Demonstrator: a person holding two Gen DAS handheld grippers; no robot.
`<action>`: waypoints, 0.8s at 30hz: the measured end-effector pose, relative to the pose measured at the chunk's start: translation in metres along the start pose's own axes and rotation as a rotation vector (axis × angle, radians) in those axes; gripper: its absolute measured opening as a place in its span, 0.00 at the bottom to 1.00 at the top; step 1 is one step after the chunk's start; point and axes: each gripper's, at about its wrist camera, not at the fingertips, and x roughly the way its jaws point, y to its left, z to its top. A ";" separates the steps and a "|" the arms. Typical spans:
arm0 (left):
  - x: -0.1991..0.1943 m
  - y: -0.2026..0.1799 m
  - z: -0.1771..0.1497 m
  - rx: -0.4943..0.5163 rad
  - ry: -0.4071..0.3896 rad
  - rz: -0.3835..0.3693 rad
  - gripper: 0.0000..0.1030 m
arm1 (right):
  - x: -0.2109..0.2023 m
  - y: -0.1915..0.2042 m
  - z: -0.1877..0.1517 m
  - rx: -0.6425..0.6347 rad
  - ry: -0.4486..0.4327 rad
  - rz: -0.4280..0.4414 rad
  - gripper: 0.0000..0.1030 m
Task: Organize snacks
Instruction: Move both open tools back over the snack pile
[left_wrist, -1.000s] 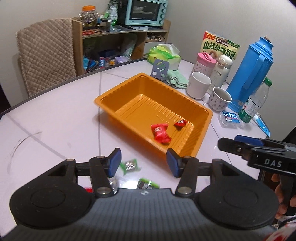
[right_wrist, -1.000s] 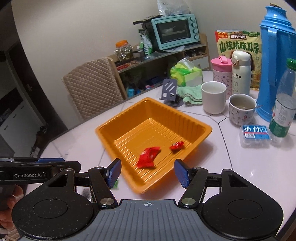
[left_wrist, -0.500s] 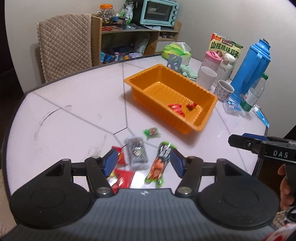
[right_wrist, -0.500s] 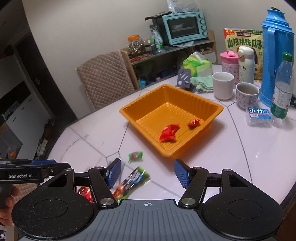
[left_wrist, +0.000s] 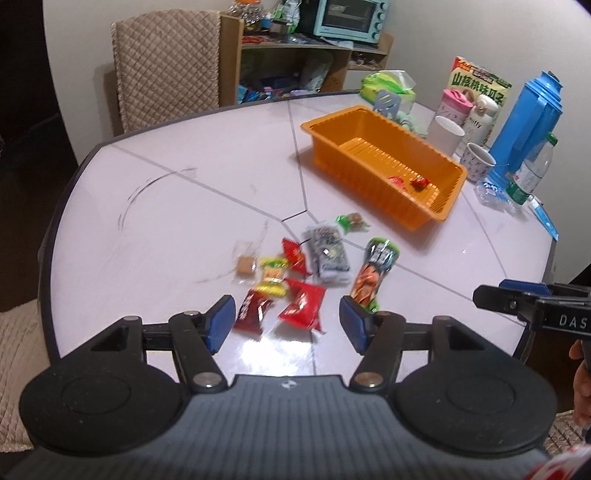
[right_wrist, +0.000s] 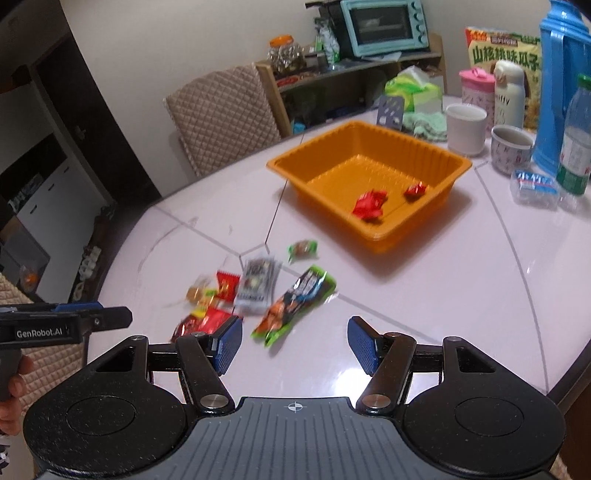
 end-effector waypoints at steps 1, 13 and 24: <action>0.000 0.002 -0.002 0.000 0.003 0.002 0.57 | 0.002 0.001 -0.002 0.000 0.008 -0.001 0.62; 0.006 0.021 -0.022 -0.009 0.036 0.030 0.57 | 0.022 0.015 -0.018 -0.019 0.069 -0.008 0.62; 0.018 0.030 -0.020 -0.016 0.047 0.041 0.55 | 0.037 0.015 -0.018 -0.016 0.095 -0.018 0.62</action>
